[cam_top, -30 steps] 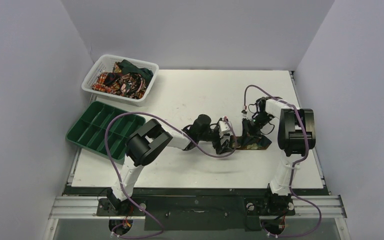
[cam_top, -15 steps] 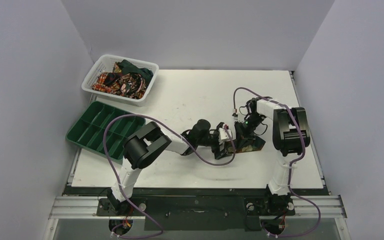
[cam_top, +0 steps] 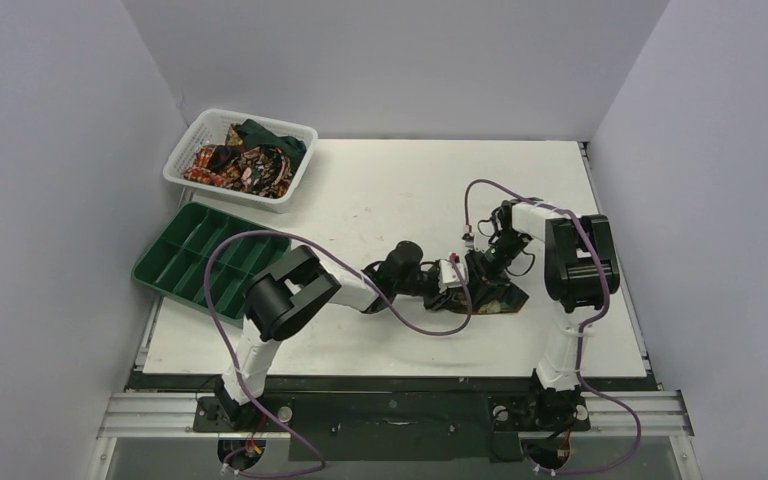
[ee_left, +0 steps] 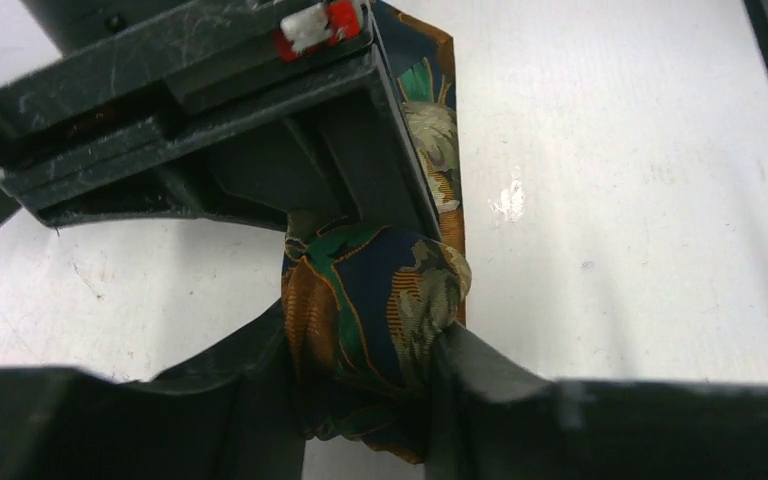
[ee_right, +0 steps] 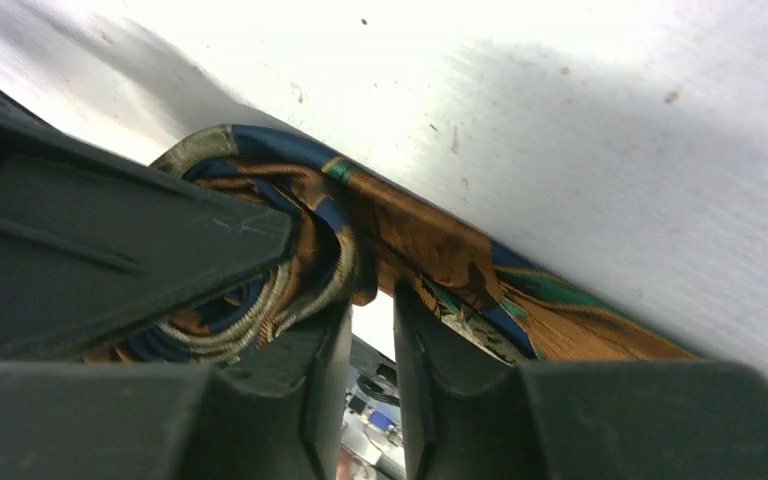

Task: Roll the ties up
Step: Roll the tie at the center of the board.

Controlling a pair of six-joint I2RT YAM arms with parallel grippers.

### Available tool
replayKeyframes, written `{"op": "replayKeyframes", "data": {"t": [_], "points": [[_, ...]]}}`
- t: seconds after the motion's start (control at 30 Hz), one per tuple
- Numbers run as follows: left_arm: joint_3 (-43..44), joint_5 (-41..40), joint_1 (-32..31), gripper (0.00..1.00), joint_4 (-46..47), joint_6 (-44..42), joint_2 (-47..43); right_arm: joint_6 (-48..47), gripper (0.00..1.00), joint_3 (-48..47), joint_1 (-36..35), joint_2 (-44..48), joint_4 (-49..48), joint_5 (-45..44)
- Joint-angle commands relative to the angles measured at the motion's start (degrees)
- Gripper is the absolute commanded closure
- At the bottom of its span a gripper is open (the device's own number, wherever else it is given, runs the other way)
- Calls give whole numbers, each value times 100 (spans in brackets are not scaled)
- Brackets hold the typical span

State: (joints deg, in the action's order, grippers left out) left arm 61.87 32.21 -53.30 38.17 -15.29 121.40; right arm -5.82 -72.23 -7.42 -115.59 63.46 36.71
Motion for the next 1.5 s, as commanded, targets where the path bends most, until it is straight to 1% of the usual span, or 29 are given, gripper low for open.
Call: {"op": "replayKeyframes", "data": {"t": [0.0, 0.03, 0.1, 0.17, 0.2, 0.23, 0.27, 0.37, 0.53, 0.8, 0.9, 1.0, 1.13, 1.2, 1.23, 1.27, 1.3, 1.33, 1.37, 1.4, 1.43, 1.47], "points": [[198, 178, 242, 82, -141, 866, -139, -306, 75, -40, 266, 426, -356, 91], [211, 166, 314, 83, -202, 1089, -106, -323, 71, -31, 412, 473, -342, 247], [268, 104, 412, 84, -347, 1395, 15, -394, 69, 19, 606, 603, -312, 486], [329, 42, 516, 85, -374, 1765, 159, -401, 72, 61, 627, 622, -313, 609], [344, 69, 550, 85, -331, 1849, 244, -388, 76, 62, 592, 597, -338, 609], [353, 81, 591, 85, -312, 1936, 261, -361, 78, 56, 507, 541, -363, 561], [348, 140, 605, 85, -256, 1961, 287, -307, 81, 57, 462, 513, -500, 519], [369, 279, 639, 85, -155, 2012, 277, 56, 84, 90, 331, 388, -933, 342], [461, 422, 671, 86, -183, 1873, 164, 313, 87, 92, 257, 154, -1384, -43], [617, 545, 711, 84, -215, 1703, -353, 496, 88, 277, 295, -36, -1624, -554], [494, 688, 700, 84, -328, 1591, -434, 556, 89, 268, 294, -50, -1682, -643], [317, 633, 652, 84, -464, 1205, -470, 582, 90, 263, 293, -46, -1711, -740], [323, 508, 590, 84, -1188, 733, -368, 735, 91, 281, 290, 5, -1723, -826], [459, 219, 510, 84, -1867, 364, -220, 740, 91, 295, 299, 70, -1714, -817], [625, 38, 416, 84, -2455, 126, -155, 727, 90, 283, 315, 93, -1679, -754], [704, -312, 372, 84, -2670, 67, -21, 678, 89, 264, 331, 154, -1644, -705], [834, -391, 338, 84, -3041, -34, 41, 652, 87, 194, 371, 192, -1541, -580], [925, -474, 329, 84, -3183, -44, 144, 563, 86, 149, 394, 284, -1483, -478], [955, -503, 322, 84, -3355, -11, 194, 468, 79, 77, 446, 354, -1377, -128], [1022, -498, 326, 83, -3491, 7, 275, 455, 74, 62, 480, 525, -1348, 60], [1056, -479, 326, 83, -3544, 76, 312, 445, 63, 65, 536, 615, -1320, 488], [1122, -450, 323, 82, -3608, 113, 366, 443, 58, 63, 551, 783, -1273, 667]]}}
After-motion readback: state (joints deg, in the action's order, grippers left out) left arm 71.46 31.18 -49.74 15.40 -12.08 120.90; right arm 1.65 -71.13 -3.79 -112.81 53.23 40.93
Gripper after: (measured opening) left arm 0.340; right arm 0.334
